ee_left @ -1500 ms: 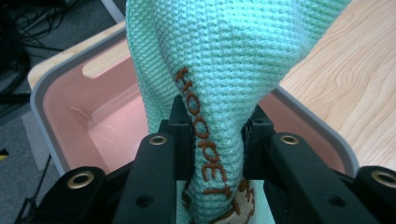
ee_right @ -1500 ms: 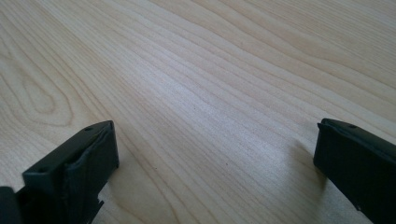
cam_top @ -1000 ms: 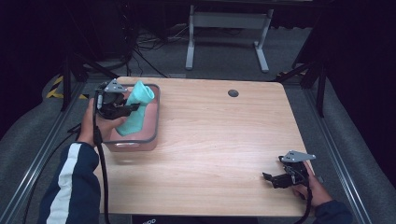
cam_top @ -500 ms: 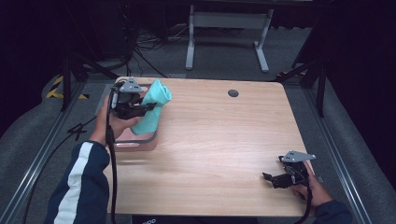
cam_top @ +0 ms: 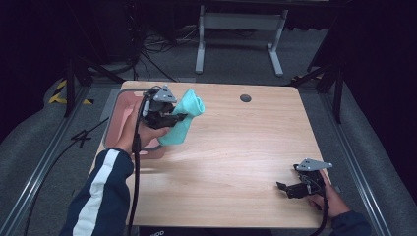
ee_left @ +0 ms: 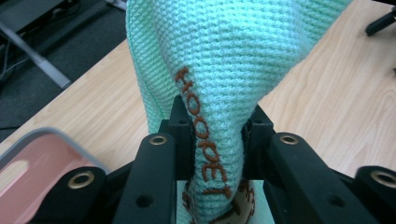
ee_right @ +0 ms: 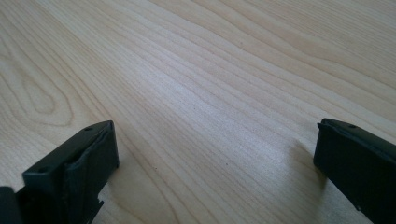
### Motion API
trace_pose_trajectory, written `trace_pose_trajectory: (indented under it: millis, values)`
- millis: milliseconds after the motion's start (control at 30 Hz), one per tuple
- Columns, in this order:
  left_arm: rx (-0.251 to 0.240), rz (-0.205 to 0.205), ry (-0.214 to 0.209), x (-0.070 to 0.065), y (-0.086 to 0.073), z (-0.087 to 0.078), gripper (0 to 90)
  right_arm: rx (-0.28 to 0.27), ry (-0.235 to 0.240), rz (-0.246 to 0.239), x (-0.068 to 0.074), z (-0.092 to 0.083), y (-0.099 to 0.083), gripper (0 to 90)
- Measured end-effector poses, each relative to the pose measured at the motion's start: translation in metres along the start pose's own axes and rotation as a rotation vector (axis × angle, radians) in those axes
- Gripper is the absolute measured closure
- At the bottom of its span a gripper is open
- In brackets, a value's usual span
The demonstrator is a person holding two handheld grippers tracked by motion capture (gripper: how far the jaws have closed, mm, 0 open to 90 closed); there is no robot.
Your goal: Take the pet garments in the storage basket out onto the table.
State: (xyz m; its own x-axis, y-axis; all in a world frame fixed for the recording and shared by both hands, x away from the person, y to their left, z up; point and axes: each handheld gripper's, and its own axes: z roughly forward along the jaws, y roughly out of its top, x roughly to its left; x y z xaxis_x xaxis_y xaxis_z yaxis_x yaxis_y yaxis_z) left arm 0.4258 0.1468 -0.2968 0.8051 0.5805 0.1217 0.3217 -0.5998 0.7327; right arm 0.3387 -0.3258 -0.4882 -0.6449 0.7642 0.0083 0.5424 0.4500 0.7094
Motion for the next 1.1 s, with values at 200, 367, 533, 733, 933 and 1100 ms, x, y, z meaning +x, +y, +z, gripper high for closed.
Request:
trace_pose_trajectory:
  millis: [200, 367, 533, 733, 933, 1100]
  values:
    - [0.008, 0.028, -0.045, -0.015, 0.01, 0.016, 71.7, 0.0, 0.0, -0.001, 0.0, 0.0, 0.0, 0.3]
    - [0.015, 0.039, -0.078, -0.025, 0.013, 0.029, 71.7, 0.001, 0.0, -0.001, 0.0, 0.0, 0.0, 0.3]
    - [0.025, 0.046, -0.113, -0.034, 0.015, 0.047, 71.7, 0.0, -0.001, 0.0, 0.0, 0.0, 0.0, 0.3]
    - [0.061, 0.065, -0.147, -0.048, 0.017, 0.066, 71.7, 0.0, 0.0, 0.0, 0.0, 0.0, 0.0, 0.3]
    - [0.089, 0.057, -0.173, -0.055, 0.013, 0.085, 71.6, 0.0, 0.0, -0.001, 0.0, 0.0, 0.0, 0.3]
    - [0.135, 0.051, -0.192, -0.064, 0.006, 0.108, 71.5, 0.0, -0.001, -0.001, 0.0, 0.0, 0.0, 0.3]
